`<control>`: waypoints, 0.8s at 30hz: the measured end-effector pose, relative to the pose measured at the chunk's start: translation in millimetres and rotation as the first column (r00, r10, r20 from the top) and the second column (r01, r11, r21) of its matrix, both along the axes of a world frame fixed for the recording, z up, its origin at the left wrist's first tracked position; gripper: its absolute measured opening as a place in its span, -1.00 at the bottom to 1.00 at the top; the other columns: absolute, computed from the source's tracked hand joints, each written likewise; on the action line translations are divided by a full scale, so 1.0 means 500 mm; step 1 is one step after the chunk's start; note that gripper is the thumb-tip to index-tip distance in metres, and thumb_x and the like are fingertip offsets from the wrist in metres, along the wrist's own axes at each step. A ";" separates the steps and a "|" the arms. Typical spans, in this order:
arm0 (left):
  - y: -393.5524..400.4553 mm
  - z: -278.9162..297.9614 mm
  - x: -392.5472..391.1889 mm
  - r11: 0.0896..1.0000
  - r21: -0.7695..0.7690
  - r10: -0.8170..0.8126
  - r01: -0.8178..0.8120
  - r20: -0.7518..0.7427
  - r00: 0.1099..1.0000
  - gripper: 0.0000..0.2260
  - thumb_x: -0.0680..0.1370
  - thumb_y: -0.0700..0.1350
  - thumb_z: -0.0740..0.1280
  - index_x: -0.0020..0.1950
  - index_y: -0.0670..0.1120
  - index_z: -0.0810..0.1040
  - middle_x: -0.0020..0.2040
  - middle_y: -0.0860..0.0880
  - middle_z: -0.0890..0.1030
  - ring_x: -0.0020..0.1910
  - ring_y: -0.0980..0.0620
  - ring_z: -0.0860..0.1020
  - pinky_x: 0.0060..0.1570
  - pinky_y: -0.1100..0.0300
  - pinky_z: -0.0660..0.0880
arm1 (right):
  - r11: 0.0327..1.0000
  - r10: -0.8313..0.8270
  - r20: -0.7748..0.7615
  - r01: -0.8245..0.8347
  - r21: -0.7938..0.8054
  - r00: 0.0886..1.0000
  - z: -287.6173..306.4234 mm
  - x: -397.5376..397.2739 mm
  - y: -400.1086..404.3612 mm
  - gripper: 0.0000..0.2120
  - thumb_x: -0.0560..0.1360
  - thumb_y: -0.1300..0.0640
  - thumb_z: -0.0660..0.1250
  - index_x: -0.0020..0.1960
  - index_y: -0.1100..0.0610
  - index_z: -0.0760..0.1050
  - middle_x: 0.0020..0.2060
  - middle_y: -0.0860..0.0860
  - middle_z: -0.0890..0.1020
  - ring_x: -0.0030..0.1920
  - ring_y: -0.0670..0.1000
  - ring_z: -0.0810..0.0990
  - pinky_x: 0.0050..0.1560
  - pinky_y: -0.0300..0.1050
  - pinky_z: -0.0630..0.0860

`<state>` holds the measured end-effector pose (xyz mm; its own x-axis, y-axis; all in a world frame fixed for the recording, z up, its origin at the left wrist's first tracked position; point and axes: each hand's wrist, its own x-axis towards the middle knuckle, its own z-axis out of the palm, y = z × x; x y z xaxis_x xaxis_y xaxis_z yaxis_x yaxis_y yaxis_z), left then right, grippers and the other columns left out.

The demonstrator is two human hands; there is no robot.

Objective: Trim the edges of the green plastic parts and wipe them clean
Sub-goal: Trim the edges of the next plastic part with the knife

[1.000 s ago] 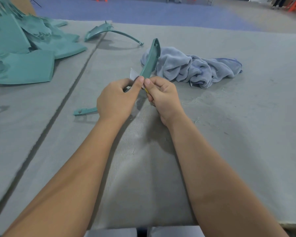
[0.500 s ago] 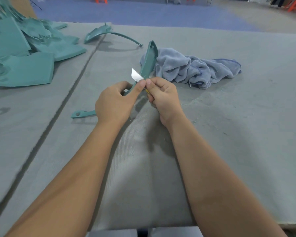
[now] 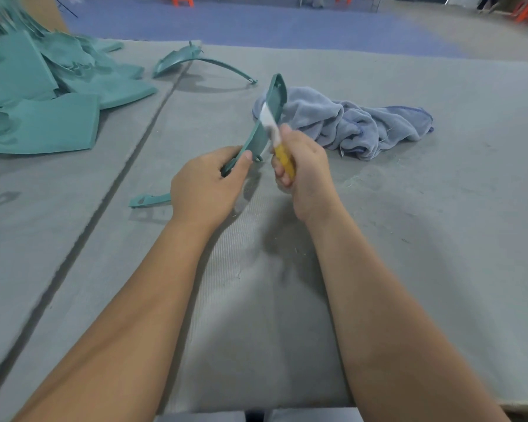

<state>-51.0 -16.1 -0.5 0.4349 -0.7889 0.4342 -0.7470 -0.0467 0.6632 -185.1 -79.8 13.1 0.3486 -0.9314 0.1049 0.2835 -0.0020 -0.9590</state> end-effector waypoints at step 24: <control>0.002 -0.008 -0.006 1.000 0.021 -0.010 0.008 0.102 0.995 -0.60 0.56 0.30 0.05 0.05 0.20 0.62 -0.44 0.06 0.50 -0.36 0.04 0.45 -0.42 0.25 0.22 | 0.997 -0.060 0.164 0.053 0.048 0.985 -0.024 0.004 -0.016 -0.74 0.63 0.15 0.23 -0.23 0.15 0.44 -0.50 -0.04 0.35 -0.53 -0.14 0.22 -0.49 -0.29 0.12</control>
